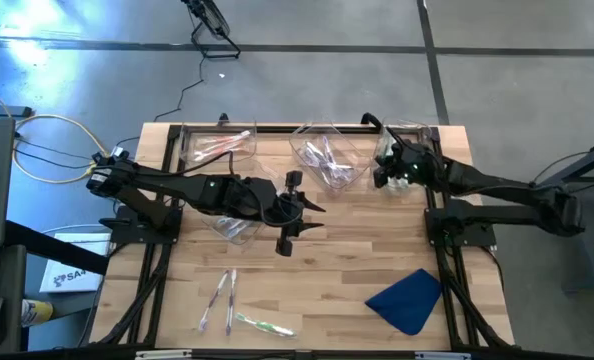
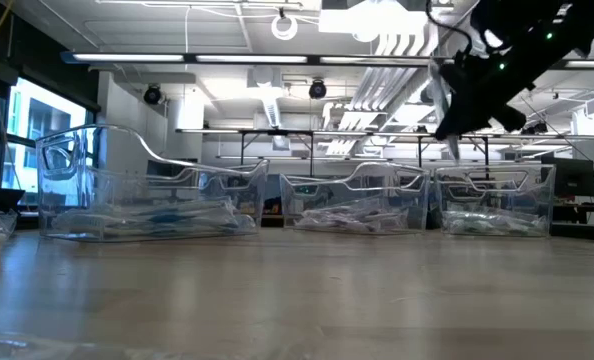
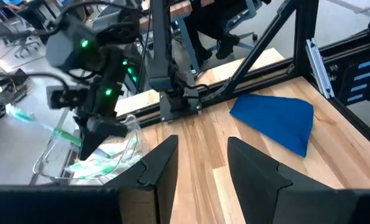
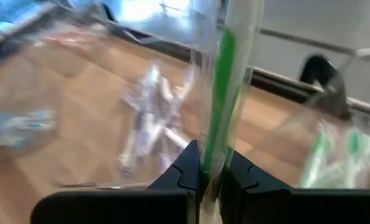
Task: Pick & Place Toothbrushes
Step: Put the green toothbrush into the top right transparent bin, then put the purple toothbrush into the top center transparent bin
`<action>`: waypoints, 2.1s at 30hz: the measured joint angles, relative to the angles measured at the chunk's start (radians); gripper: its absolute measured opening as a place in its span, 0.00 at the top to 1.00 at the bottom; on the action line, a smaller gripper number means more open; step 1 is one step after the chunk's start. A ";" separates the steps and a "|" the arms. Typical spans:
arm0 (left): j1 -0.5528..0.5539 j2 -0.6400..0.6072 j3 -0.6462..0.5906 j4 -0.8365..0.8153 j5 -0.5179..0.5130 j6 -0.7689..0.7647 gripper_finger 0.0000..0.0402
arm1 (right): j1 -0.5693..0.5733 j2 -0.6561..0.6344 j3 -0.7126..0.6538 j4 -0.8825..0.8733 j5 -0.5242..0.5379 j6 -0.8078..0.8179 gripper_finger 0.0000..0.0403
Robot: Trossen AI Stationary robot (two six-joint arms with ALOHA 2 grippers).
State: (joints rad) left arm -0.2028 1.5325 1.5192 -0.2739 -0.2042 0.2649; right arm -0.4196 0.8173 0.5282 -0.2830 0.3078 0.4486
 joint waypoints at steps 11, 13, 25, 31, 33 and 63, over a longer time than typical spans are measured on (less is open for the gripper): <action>0.000 0.000 0.000 -0.048 0.000 0.028 0.66 | -0.175 0.076 0.000 -0.013 0.014 0.015 0.96; 0.000 0.000 0.000 -0.047 0.000 0.041 0.66 | -0.200 0.086 0.000 -0.036 0.014 0.036 0.96; 0.000 0.000 0.000 -0.048 -0.023 0.046 0.66 | -0.277 0.172 0.000 -0.076 -0.097 0.100 0.78; 0.000 0.000 0.000 -0.051 -0.023 0.045 0.66 | -0.278 0.164 0.000 -0.076 -0.015 0.103 0.58; 0.000 0.000 0.000 -0.051 -0.024 0.045 0.66 | -0.277 0.152 0.000 -0.073 -0.004 0.093 0.54; -0.025 0.000 0.000 -0.287 -0.048 0.070 0.66 | 0.069 -0.234 0.066 -0.033 -0.685 -0.116 0.99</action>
State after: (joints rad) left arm -0.2274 1.5326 1.5192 -0.5608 -0.2517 0.3348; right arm -0.3510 0.5832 0.5940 -0.3157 -0.3768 0.3329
